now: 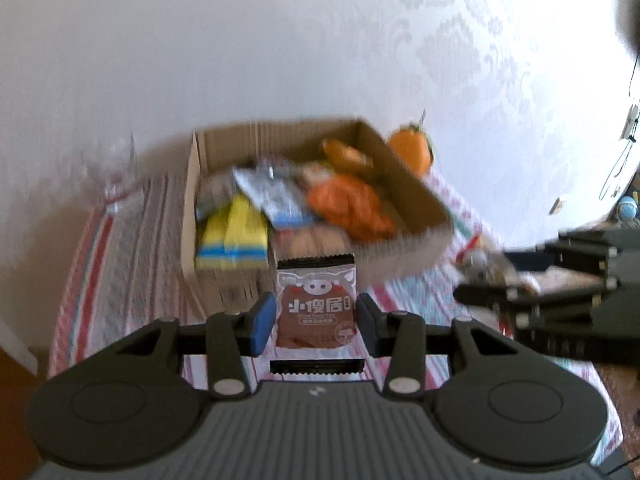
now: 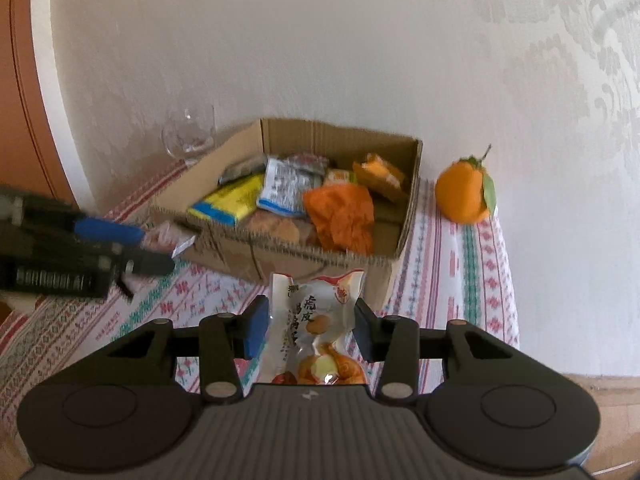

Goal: Organize snacks
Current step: 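Carry both packets into the box and open both tools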

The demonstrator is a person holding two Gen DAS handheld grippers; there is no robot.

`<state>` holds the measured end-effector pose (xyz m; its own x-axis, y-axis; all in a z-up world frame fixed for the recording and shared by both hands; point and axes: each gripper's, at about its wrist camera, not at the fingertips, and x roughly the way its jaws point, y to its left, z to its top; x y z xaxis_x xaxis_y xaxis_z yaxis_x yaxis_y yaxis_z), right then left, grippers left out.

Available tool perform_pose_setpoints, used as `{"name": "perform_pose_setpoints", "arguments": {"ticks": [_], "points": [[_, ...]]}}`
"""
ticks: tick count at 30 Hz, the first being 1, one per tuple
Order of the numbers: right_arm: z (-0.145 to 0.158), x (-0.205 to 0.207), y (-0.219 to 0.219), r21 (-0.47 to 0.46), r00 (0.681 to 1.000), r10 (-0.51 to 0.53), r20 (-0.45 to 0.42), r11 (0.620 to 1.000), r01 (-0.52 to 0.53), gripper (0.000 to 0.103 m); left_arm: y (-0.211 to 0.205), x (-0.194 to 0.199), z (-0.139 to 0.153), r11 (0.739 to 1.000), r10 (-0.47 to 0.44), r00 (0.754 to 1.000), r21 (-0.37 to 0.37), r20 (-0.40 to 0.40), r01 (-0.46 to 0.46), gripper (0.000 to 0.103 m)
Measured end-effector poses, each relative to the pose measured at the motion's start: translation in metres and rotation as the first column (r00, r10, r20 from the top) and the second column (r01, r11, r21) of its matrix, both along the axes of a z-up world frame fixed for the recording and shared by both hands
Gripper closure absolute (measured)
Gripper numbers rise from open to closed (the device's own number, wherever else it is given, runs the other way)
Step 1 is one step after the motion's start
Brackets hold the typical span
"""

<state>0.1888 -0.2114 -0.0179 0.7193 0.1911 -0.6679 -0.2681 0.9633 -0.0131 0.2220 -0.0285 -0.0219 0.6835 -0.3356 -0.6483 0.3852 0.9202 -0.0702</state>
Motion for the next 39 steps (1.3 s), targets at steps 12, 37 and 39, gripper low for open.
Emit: {"name": "perform_pose_setpoints", "arguments": {"ticks": [12,37,39], "points": [[0.015,0.026,0.003,0.003,0.999,0.006,0.045,1.000,-0.006,0.054,-0.010,0.081,0.011,0.995,0.085,0.986,0.038,0.144,-0.092,0.051],[0.028,0.132,0.046,0.087,0.993,0.048,0.105,0.995,-0.057,0.000,0.038,-0.014,-0.004,0.962,0.231,0.937,0.080,0.261,-0.260,0.000],[0.031,0.121,0.044,0.063,0.996,0.036,0.081,0.997,-0.041,0.000,0.037,-0.017,-0.001,0.959,0.241,0.934,0.082,0.262,-0.271,0.000]]}}
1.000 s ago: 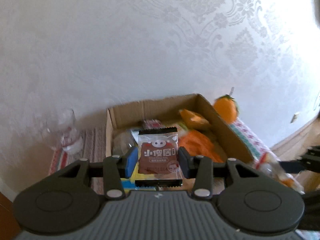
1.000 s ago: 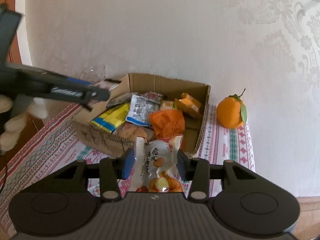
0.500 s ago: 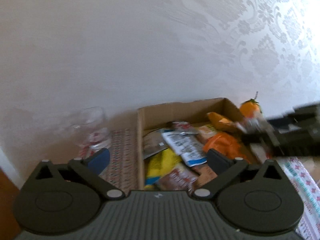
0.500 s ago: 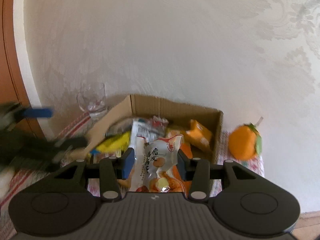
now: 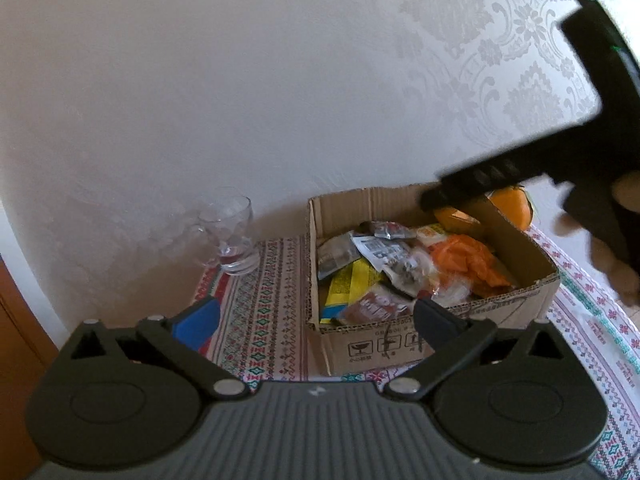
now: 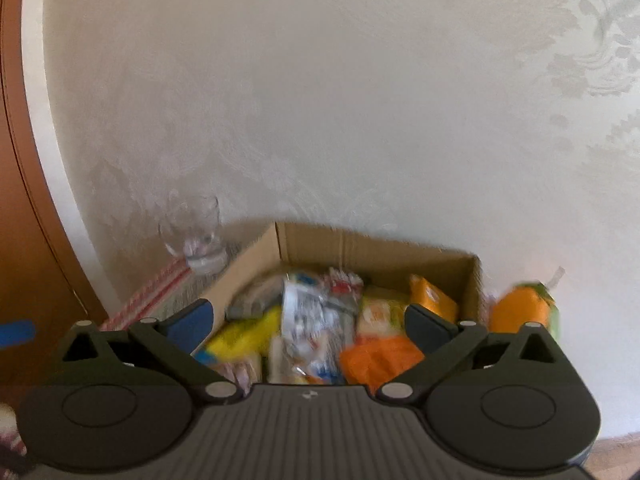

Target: Organize snacks

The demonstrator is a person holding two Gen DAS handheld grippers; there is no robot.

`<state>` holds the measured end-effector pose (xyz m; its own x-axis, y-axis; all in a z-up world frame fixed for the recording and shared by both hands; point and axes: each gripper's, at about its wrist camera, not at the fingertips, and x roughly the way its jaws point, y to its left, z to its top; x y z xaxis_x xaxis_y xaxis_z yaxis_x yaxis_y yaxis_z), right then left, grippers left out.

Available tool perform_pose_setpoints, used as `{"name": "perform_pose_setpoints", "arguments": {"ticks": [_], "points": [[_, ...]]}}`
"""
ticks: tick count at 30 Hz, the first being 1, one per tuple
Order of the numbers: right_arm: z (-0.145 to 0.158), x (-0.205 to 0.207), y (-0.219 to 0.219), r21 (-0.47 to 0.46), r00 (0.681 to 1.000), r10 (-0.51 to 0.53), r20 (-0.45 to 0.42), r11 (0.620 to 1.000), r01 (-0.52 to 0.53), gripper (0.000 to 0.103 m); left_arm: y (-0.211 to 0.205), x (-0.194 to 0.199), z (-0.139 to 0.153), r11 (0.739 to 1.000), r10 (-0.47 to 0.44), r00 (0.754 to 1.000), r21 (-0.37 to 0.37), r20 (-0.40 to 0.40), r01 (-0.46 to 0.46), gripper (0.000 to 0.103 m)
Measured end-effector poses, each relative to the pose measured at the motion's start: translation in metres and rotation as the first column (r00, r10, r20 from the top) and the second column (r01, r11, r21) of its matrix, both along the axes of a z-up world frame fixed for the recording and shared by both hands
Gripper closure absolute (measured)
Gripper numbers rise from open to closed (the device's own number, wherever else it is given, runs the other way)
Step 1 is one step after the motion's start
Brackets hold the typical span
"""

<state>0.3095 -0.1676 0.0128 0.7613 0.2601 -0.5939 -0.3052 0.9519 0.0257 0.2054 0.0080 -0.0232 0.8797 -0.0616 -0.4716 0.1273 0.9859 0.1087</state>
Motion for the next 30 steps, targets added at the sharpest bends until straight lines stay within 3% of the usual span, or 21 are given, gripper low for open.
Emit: {"name": "perform_pose_setpoints", "arguments": {"ticks": [6,11,19,30], "points": [[0.009,-0.056,-0.004,-0.091,0.990,-0.136,-0.028,0.987,0.133,0.000,-0.002,-0.011,0.013,0.999,0.041,0.999,-0.012,-0.031,-0.042,0.000],[0.017,-0.104,-0.003,-0.137,0.974,-0.225,0.019,0.965,0.226,0.000,-0.003,-0.023,0.028,0.998,0.048,0.997,-0.030,-0.053,-0.050,0.000],[0.038,-0.149,-0.005,-0.083,0.956,-0.288,0.061,0.953,0.292,0.000,-0.003,-0.041,0.046,0.998,0.053,0.998,-0.041,-0.034,-0.054,0.000],[0.048,-0.167,-0.002,-0.065,0.952,-0.292,0.097,0.952,0.299,0.000,-0.004,-0.052,0.053,0.997,0.062,0.998,-0.042,-0.029,-0.063,0.000]]}}
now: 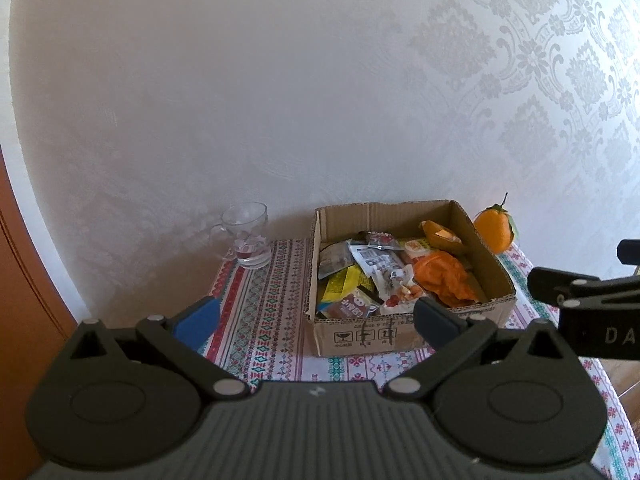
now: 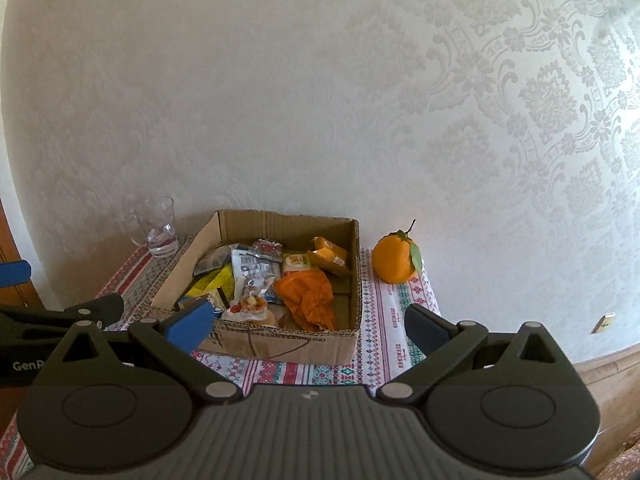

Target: Organize snacks

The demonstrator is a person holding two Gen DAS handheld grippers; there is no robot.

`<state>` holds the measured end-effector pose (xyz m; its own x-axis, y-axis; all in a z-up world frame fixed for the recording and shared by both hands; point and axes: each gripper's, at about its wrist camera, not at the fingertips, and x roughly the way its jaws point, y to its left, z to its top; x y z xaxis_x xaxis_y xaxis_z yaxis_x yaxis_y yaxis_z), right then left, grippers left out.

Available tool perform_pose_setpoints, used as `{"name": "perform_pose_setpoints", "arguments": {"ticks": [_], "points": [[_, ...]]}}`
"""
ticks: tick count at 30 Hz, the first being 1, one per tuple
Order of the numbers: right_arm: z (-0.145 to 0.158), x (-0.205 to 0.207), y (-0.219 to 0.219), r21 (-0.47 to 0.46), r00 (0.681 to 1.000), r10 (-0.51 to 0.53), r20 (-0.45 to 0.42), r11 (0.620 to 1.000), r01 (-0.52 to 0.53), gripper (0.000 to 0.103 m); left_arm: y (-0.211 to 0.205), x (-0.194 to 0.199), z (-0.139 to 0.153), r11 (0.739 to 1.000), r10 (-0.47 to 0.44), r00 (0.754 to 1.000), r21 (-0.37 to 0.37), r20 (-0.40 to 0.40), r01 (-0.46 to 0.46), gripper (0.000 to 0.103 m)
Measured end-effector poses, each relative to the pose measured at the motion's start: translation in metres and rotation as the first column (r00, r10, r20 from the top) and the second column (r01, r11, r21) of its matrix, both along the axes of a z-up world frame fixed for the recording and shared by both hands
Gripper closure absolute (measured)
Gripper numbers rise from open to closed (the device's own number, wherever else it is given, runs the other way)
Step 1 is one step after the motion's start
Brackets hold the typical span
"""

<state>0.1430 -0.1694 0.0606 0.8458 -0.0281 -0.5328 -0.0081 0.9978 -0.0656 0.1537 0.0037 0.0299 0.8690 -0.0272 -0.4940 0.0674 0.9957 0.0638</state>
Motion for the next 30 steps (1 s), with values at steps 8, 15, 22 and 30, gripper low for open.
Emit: {"name": "perform_pose_setpoints", "arguments": {"ticks": [8,15,22,30], "points": [[0.0018,-0.0024,0.0004,-0.004,1.000,-0.004,0.010,1.000,0.004,0.000,0.0006,-0.0008,0.0011,1.000,0.001,1.000,-0.005,0.001,-0.001,0.000],[0.0024,-0.0023,-0.0001,-0.002,1.000,-0.004,0.009,1.000,0.004,0.000,0.0002,-0.0004,0.0011,1.000,0.001,1.000,-0.002,-0.001,-0.001,0.000],[0.0031,-0.0025,0.0001,-0.006,1.000,-0.005,0.015,1.000,0.005,0.000,-0.0001,-0.0006,0.0014,1.000,0.001,1.000,-0.001,0.002,-0.001,0.000],[0.0043,-0.0029,0.0006,-0.010,1.000,-0.008,0.020,1.000,0.008,0.000,-0.0007,0.0005,0.0016,1.000,0.000,1.000,-0.002,0.001,0.000,0.000]]}}
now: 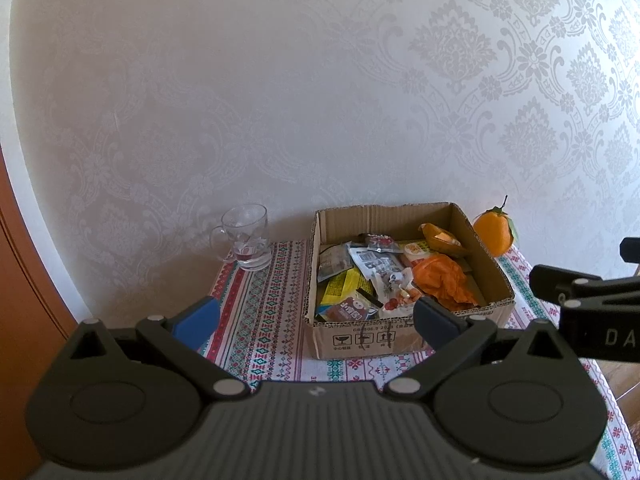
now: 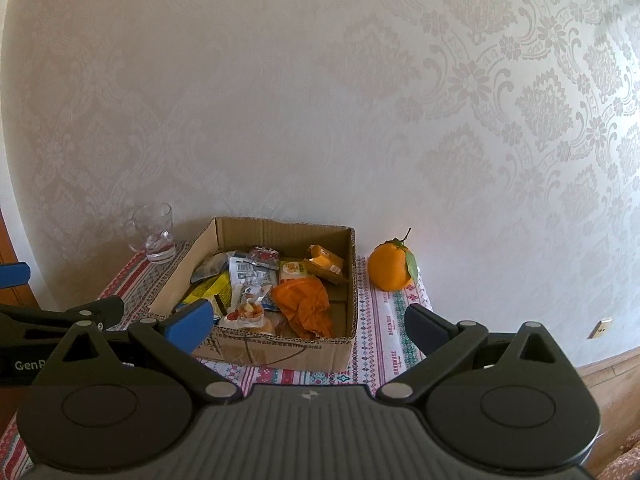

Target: Organize snacks

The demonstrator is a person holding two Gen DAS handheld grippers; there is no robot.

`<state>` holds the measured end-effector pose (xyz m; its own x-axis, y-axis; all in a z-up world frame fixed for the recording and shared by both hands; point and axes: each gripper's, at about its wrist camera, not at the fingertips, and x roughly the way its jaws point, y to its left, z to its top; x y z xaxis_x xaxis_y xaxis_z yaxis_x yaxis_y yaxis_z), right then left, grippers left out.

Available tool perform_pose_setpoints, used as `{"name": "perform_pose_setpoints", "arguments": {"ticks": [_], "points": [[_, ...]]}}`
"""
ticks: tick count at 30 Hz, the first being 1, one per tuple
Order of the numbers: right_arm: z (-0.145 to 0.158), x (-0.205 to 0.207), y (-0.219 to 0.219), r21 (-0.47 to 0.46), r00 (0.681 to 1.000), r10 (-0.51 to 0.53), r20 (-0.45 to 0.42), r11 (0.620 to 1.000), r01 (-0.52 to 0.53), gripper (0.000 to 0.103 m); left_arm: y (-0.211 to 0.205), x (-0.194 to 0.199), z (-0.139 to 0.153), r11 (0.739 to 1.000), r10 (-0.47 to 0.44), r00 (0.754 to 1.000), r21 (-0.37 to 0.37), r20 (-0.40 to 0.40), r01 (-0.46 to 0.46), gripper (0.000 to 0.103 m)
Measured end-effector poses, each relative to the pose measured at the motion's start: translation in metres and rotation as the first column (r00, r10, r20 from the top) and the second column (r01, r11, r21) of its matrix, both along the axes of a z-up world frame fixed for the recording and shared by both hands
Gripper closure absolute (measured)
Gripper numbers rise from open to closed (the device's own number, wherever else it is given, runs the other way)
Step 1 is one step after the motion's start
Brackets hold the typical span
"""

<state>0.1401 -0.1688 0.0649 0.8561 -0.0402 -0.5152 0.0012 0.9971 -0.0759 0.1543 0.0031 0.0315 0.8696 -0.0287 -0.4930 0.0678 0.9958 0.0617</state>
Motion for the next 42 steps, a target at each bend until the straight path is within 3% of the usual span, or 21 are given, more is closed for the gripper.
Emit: {"name": "perform_pose_setpoints", "arguments": {"ticks": [42], "points": [[0.0009,-0.0028,0.0002,-0.007,1.000,-0.008,0.001,1.000,0.008,0.000,0.0018,-0.0015,-0.0002,1.000,-0.004,1.000,-0.019,-0.023,0.003,0.000]]}}
